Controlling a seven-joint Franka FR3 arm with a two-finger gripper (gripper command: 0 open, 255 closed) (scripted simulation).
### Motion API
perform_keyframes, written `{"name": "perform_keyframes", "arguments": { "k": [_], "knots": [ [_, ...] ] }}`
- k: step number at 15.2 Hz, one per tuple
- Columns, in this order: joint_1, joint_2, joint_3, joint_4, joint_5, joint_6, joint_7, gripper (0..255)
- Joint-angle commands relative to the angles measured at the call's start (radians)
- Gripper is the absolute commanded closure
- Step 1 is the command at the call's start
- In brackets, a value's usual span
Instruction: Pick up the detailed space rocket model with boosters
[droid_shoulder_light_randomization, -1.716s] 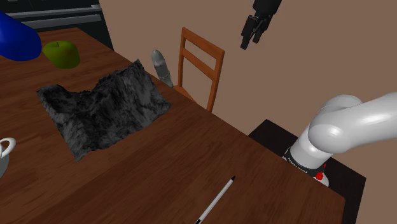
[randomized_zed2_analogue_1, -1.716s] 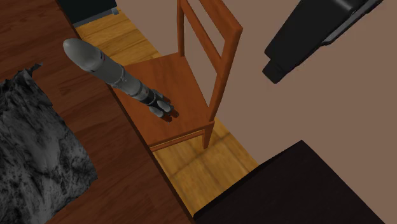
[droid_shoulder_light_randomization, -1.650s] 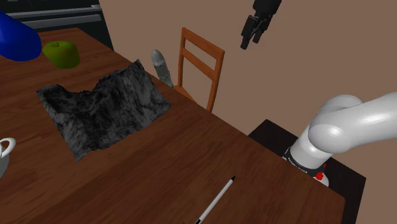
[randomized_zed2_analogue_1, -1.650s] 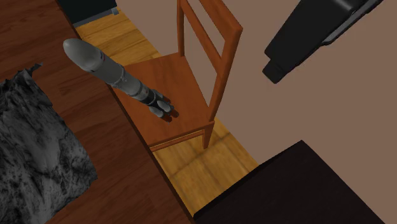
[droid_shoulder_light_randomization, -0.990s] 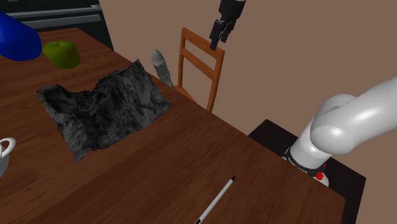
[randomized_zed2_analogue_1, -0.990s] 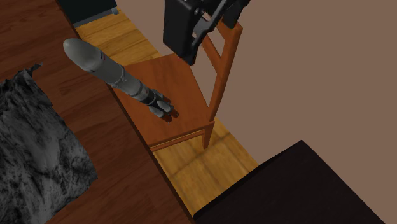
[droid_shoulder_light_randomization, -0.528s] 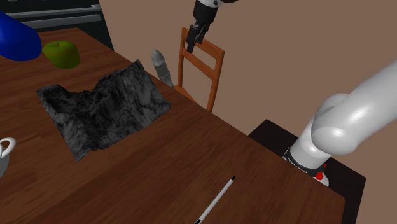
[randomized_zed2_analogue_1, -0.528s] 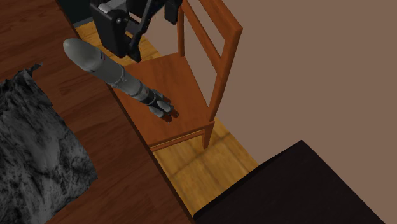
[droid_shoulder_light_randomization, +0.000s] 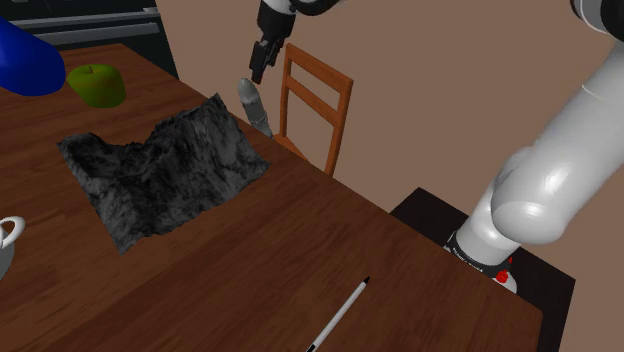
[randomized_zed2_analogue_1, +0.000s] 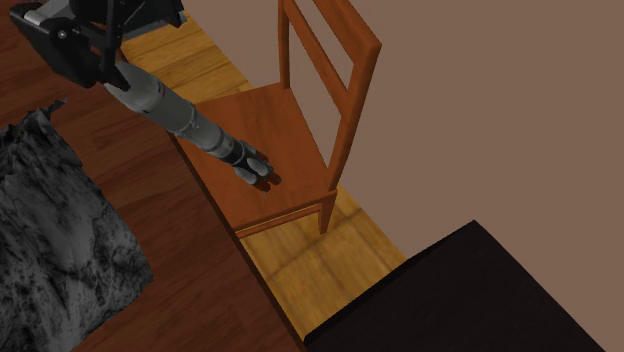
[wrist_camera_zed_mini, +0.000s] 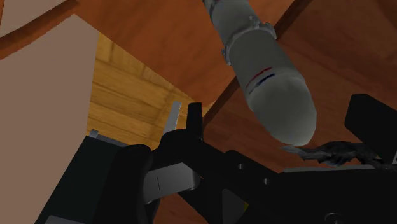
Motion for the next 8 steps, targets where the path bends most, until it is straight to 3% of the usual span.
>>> {"name": "perform_keyframes", "arguments": {
  "k": [1,3,8],
  "knots": [
    [0.011,0.061,0.014,0.054,-0.02,0.024,-0.009,0],
    [0.024,0.111,0.026,0.105,-0.04,0.037,-0.013,0],
    [0.023,0.117,0.025,0.045,-0.046,0.102,-0.006,0]
  ]
}}
